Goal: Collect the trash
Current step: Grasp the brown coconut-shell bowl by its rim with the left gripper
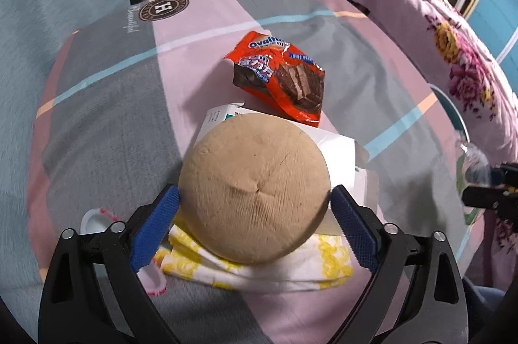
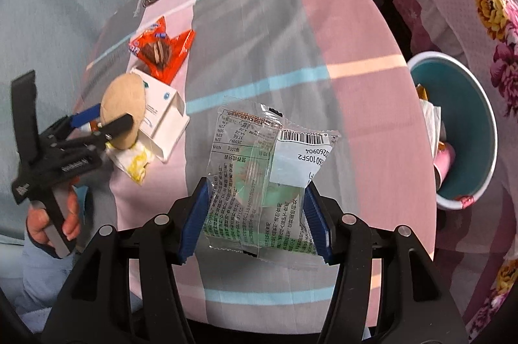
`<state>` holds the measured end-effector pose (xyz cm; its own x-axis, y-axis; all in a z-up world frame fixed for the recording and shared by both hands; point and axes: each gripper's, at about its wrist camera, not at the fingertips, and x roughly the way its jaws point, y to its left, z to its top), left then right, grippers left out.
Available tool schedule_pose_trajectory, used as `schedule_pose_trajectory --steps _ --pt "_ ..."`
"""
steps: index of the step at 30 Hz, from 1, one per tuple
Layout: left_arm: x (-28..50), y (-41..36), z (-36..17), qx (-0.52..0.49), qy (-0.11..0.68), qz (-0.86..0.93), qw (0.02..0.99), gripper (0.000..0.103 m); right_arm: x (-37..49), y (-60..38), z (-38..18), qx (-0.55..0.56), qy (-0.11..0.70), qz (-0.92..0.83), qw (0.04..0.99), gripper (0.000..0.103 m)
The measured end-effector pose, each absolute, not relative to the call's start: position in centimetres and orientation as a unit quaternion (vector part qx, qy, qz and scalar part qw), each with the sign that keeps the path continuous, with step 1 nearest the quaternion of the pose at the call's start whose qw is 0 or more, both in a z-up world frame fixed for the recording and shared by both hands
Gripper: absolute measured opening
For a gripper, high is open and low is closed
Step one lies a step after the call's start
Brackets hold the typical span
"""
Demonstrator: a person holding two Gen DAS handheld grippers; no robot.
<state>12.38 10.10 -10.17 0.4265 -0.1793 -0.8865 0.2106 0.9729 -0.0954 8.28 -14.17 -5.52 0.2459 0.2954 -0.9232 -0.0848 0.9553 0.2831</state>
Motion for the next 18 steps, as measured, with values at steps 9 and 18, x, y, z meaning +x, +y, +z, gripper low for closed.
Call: schedule_pose_trajectory --steps 9,18 --pt "12.9 9.1 -10.3 0.015 0.513 -0.117 0.85 0.098 9.7 -14.4 -6.2 0.104 0.6 0.132 0.782 0.055" --pt "11.1 6.2 -6.3 0.026 0.471 -0.136 0.871 0.097 9.7 -16.6 -5.9 0.125 0.585 0.126 0.791 0.055"
